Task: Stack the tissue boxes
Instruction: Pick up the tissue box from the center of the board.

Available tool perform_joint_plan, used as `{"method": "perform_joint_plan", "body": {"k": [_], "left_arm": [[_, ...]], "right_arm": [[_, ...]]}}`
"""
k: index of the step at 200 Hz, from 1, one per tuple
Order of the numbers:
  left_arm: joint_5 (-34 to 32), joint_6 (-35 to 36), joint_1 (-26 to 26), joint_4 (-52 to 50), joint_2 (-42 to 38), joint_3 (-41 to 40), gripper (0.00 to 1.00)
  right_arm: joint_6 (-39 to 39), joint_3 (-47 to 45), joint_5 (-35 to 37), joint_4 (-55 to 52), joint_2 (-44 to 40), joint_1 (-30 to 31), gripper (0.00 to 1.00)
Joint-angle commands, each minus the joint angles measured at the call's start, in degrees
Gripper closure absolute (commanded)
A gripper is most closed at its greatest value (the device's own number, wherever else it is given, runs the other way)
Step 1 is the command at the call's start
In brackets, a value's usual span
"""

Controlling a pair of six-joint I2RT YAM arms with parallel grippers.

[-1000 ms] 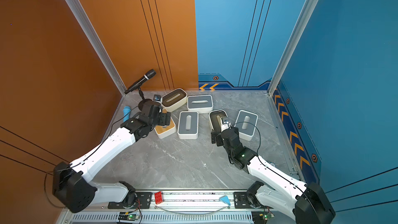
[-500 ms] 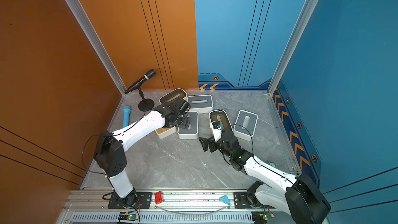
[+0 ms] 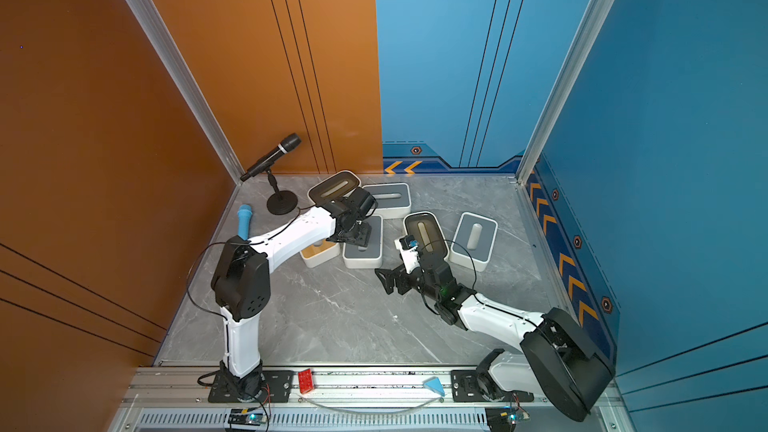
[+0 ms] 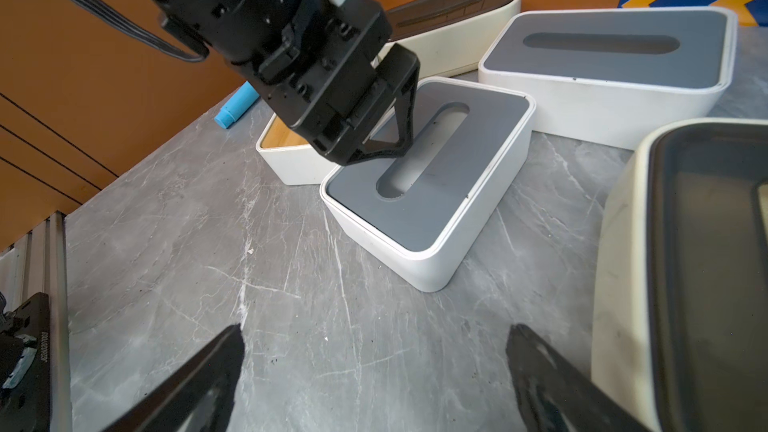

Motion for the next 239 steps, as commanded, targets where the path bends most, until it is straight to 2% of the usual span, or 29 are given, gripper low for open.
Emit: {"method": "perform_joint_plan", "body": {"k": [1, 239], "left_arm": [[1.3, -0.33, 1.26, -1.58, 1.13, 2.01, 0.29], [2.84, -0.68, 3.51, -1.46, 7.19, 5.11, 0.37]], "right_arm": [[-1.08, 0.96, -0.65, 2.17, 0.13, -0.17, 0.0], [-1.06, 1.16, -1.27, 1.99, 0.18, -1.15, 0.0]]}}
